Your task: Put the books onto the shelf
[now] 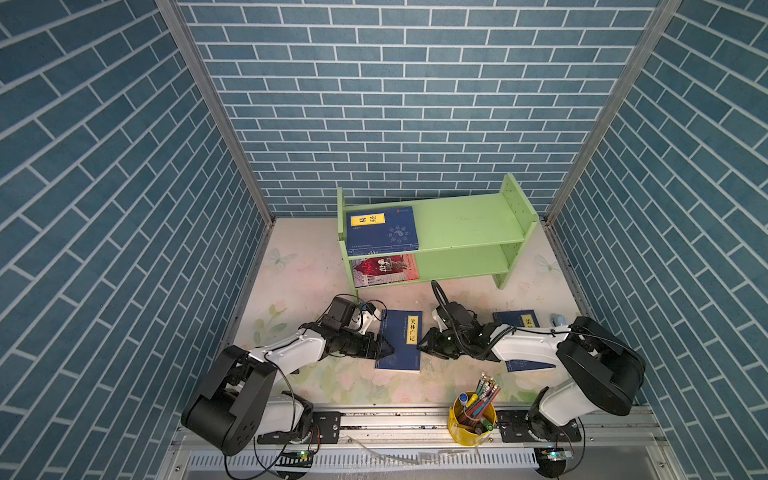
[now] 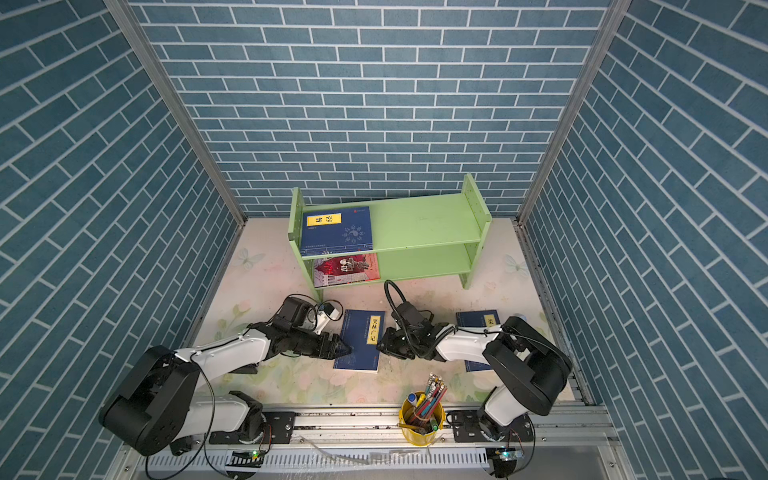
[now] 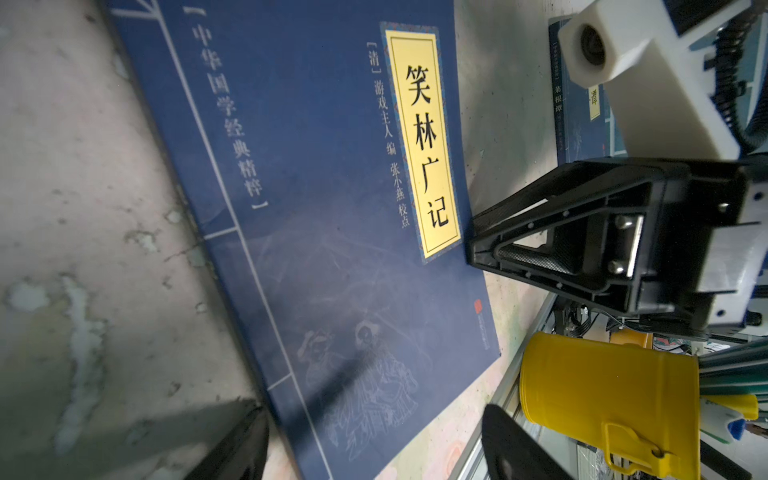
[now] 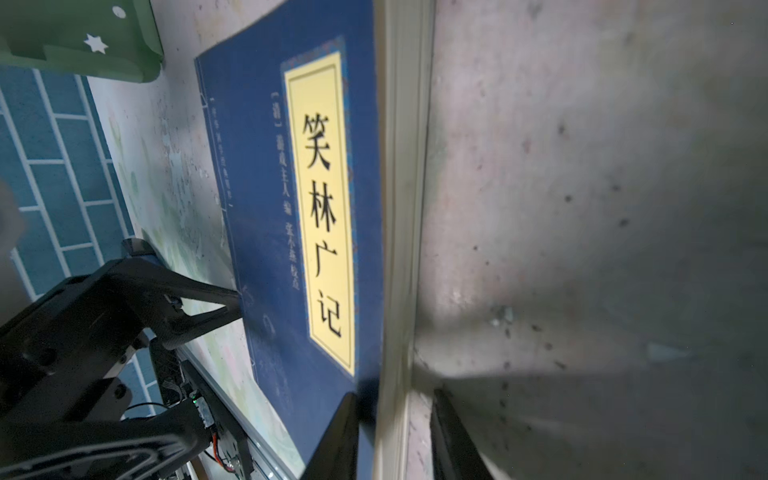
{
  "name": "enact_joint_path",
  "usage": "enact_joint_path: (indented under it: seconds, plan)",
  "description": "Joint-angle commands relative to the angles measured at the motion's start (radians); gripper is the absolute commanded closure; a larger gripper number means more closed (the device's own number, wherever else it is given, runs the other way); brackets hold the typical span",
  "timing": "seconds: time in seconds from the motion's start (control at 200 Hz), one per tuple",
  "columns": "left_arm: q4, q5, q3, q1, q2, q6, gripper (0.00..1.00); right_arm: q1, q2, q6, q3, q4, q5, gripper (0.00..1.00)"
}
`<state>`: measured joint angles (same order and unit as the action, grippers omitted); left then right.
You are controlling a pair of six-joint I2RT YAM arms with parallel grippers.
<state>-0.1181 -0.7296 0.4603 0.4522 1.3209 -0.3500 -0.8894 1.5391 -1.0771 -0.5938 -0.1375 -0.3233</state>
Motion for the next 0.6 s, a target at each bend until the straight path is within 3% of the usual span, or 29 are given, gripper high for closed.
enact_joint_path:
  seconds: [0.0,0.41,0.595]
  plan:
    - [-0.056,0.048,0.012,0.005,0.007,0.002,0.17,-0.003,0.012,-0.023,-0.012,0.077,0.049,0.66]
    - [-0.001,-0.011,0.011,0.006,0.051,0.002,0.17,-0.003,0.119,-0.081,-0.008,-0.166,-0.05,0.62]
    - [0.007,-0.022,0.011,0.006,0.038,0.003,0.17,-0.003,0.136,-0.087,-0.016,-0.201,-0.063,0.66]
